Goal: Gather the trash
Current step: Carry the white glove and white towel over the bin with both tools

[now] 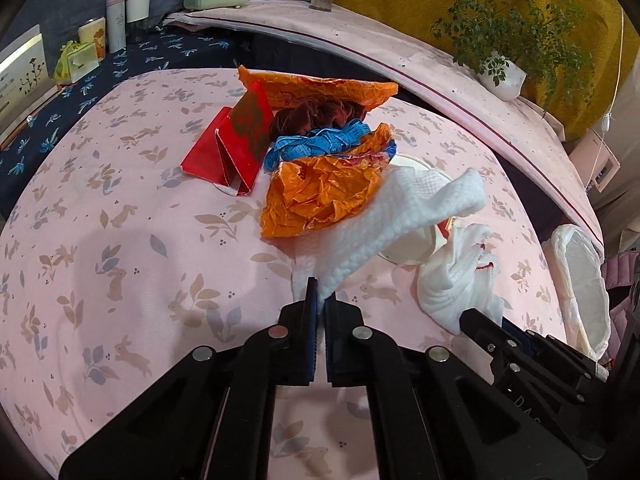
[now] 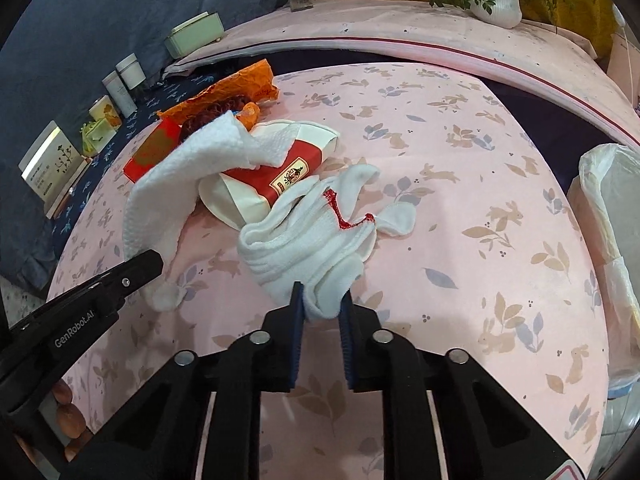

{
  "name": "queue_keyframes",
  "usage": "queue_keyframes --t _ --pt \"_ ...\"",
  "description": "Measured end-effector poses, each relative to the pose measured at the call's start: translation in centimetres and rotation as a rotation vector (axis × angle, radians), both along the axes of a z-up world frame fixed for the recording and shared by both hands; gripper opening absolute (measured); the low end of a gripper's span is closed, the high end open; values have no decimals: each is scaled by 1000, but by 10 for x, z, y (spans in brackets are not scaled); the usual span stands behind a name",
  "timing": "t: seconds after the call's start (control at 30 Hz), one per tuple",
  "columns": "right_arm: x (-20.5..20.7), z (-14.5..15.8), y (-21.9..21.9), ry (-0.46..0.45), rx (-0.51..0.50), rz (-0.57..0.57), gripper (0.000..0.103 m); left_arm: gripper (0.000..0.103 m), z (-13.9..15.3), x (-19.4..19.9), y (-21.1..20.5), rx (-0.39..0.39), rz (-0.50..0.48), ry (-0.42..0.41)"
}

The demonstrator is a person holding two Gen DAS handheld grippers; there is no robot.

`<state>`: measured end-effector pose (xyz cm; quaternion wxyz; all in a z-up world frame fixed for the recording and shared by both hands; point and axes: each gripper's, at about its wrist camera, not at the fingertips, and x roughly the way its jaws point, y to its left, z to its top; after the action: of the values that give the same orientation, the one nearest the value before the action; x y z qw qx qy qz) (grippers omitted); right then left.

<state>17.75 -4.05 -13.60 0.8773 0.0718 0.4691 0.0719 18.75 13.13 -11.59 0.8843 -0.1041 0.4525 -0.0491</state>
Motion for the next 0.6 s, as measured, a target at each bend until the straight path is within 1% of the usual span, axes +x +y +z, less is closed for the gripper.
queue_keyframes --t 0.2,0.6 --pt "-12 21 -18 -49 29 -17 9 2 14 -8 -13 1 -19 -27" --pt "-38 80 -80 -185 69 -113 9 2 67 -26 -64 17 -102 -127"
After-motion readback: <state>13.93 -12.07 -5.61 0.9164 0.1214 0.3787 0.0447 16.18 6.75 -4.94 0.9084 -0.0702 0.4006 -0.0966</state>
